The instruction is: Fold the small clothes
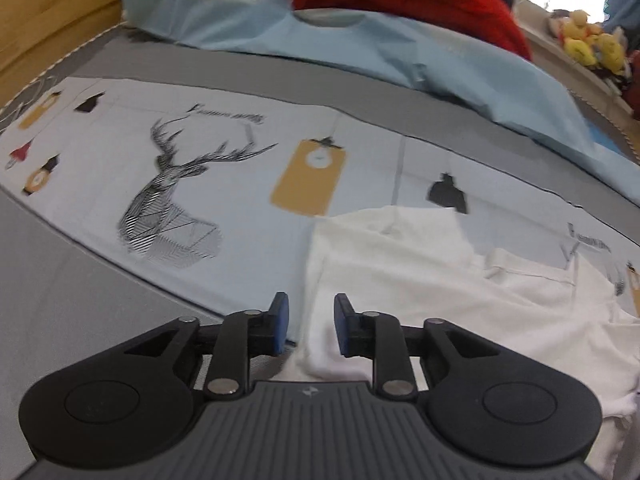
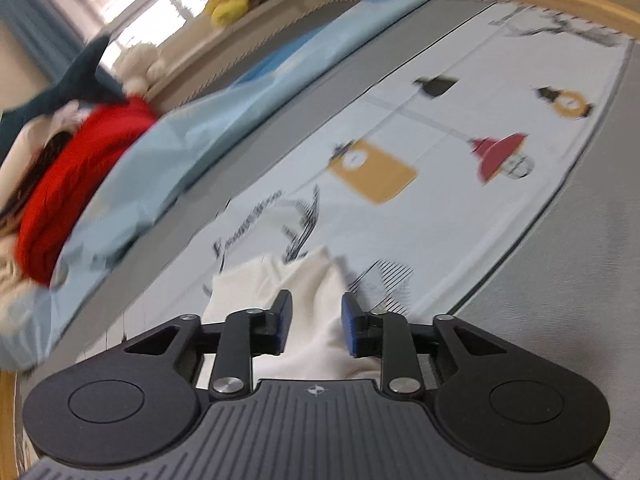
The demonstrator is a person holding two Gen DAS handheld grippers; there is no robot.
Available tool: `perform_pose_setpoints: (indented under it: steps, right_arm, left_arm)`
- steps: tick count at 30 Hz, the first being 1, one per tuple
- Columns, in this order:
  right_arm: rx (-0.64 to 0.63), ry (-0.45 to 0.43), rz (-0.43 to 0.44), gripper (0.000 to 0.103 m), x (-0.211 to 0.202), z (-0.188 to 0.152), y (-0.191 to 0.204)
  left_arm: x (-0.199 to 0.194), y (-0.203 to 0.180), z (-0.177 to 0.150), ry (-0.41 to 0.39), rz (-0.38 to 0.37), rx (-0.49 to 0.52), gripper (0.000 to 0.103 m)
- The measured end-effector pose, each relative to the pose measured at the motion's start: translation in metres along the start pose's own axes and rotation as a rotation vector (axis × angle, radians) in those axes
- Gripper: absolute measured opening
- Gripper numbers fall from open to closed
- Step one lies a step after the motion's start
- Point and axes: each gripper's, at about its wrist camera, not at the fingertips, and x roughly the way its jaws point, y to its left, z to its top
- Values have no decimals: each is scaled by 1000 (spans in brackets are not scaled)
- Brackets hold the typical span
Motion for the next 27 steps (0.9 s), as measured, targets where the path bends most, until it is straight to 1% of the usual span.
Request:
perform_pose_setpoints:
  steps: [3, 6, 8, 9, 10, 11, 12, 14, 16, 18, 19, 20, 21, 22, 23, 25, 27]
  right_arm:
    - [-39, 15, -36, 36, 20, 3, -3]
    - [-58, 44, -52, 37, 44, 10, -9]
    - [-58, 89, -6, 38, 58, 15, -11]
    - [-54, 114, 46, 37, 65, 18, -11]
    - [-52, 119, 77, 34, 68, 21, -11]
    - [-70, 103, 87, 13, 70, 24, -9]
    - [-105, 65, 71, 3, 68, 28, -5]
    - [-131, 14, 62, 3, 68, 34, -4]
    - [-98, -3, 41, 3, 69, 36, -10]
    - [-101, -26, 19, 3, 65, 35, -11]
    - [-110, -47, 4, 3, 61, 35, -11]
    - [-113, -93, -32, 1, 56, 37, -11]
    - [-111, -139, -68, 3, 49, 39, -15]
    - [-104, -160, -85, 5, 43, 42, -17]
    - [-94, -162, -82, 5, 38, 46, -21]
    - [-115, -103, 25, 5, 28, 49, -21]
    - [-227, 5, 155, 5, 22, 40, -9]
  left_arm:
    - [8, -4, -1, 33, -27, 15, 27]
    - [11, -4, -1, 42, -38, 13, 27]
    - [11, -4, -1, 41, -40, 13, 27]
    - [11, -4, -1, 41, -39, 13, 27]
    - [11, -2, -1, 41, -37, 13, 27]
    - [11, -1, 0, 40, -36, 12, 27]
    - [11, 0, 1, 40, -35, 10, 27]
    - [10, 1, 2, 40, -35, 9, 27]
    - [9, 1, 3, 39, -38, 10, 27]
    - [8, 0, 4, 37, -46, 14, 27]
    - [7, -1, 4, 36, -50, 14, 27]
    - [6, -1, 4, 35, -56, 14, 27]
    - [5, -2, 4, 35, -62, 14, 27]
    - [4, -2, 4, 36, -68, 15, 27]
    - [3, -3, 3, 38, -75, 21, 27]
    - [0, -5, 3, 42, -85, 35, 27]
    - [-2, -5, 4, 41, -86, 45, 27]
